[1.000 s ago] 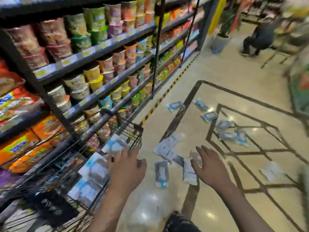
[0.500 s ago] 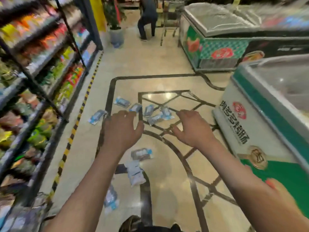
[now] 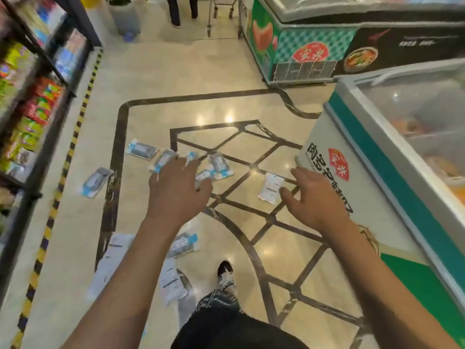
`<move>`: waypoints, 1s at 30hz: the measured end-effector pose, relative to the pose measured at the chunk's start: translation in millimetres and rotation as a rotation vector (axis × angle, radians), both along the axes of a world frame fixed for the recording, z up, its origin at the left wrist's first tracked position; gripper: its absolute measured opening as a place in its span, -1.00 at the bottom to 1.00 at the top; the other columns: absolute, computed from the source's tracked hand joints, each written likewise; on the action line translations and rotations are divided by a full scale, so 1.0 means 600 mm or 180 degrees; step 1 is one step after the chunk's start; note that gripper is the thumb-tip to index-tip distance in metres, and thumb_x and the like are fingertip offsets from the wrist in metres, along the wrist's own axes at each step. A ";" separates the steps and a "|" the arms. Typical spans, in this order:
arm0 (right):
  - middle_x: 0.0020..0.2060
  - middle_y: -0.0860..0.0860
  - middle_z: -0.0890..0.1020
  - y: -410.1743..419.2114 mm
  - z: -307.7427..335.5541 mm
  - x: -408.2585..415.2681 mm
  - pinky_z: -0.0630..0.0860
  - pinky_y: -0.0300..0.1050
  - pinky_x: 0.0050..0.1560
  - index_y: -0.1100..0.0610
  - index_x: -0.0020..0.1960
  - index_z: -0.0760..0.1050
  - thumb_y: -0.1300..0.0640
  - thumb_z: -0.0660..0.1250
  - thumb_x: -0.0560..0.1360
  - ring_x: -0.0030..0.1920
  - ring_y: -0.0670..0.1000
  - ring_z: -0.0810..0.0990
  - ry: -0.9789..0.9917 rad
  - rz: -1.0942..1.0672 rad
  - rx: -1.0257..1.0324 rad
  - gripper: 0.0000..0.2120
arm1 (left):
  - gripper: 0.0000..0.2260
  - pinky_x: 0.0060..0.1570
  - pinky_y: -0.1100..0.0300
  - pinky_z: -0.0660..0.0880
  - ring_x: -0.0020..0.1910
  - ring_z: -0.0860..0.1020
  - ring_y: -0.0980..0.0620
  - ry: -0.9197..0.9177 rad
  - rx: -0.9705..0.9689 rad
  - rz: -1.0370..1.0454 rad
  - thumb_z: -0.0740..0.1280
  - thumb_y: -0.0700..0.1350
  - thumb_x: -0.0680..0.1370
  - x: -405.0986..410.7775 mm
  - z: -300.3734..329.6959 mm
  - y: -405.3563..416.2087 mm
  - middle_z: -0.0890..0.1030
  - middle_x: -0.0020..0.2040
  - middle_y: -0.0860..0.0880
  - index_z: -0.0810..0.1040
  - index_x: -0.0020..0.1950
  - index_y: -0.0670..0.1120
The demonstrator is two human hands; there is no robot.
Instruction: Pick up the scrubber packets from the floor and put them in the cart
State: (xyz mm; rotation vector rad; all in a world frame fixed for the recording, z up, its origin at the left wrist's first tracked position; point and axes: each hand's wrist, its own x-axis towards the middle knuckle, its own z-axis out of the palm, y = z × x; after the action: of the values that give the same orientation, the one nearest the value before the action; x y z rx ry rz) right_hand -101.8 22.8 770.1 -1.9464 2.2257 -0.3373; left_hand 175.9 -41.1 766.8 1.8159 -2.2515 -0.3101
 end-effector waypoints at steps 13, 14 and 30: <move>0.18 0.07 0.62 -0.322 -0.059 -0.153 0.46 0.01 0.16 0.11 0.35 0.49 -0.12 0.27 0.57 0.17 0.14 0.55 -0.0328 -0.0340 0.0222 -0.56 | -0.52 0.04 -0.07 0.51 0.19 0.58 -0.20 0.0179 0.0232 -0.0171 0.17 0.15 0.54 -0.170 -0.060 -0.347 0.63 0.21 -0.15 0.56 0.33 -0.09; 0.15 0.10 0.63 -0.343 -0.073 -0.167 0.44 -0.01 0.15 0.13 0.33 0.50 -0.09 0.30 0.57 0.15 0.16 0.56 -0.0377 -0.0358 0.0205 -0.58 | -0.51 0.06 -0.07 0.52 0.20 0.57 -0.20 0.0126 0.0273 -0.0177 0.18 0.15 0.54 -0.183 -0.069 -0.374 0.62 0.23 -0.15 0.56 0.34 -0.08; 0.40 0.10 0.50 -0.782 -0.794 -0.362 0.49 0.15 0.27 0.05 0.47 0.38 -0.29 0.18 0.54 0.34 0.22 0.49 -0.0727 -0.1012 0.1323 -0.38 | -0.51 0.19 -0.14 0.52 0.32 0.53 -0.23 -0.0486 0.1079 -0.0143 0.28 0.11 0.62 -0.348 -0.746 -0.859 0.51 0.42 -0.20 0.45 0.48 -0.12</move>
State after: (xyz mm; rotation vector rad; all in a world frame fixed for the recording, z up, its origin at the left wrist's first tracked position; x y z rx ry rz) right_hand -319.0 -446.4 293.7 -1.2844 2.2296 -0.1127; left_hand -32.9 -556.8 319.2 2.0126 -2.4694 -0.6142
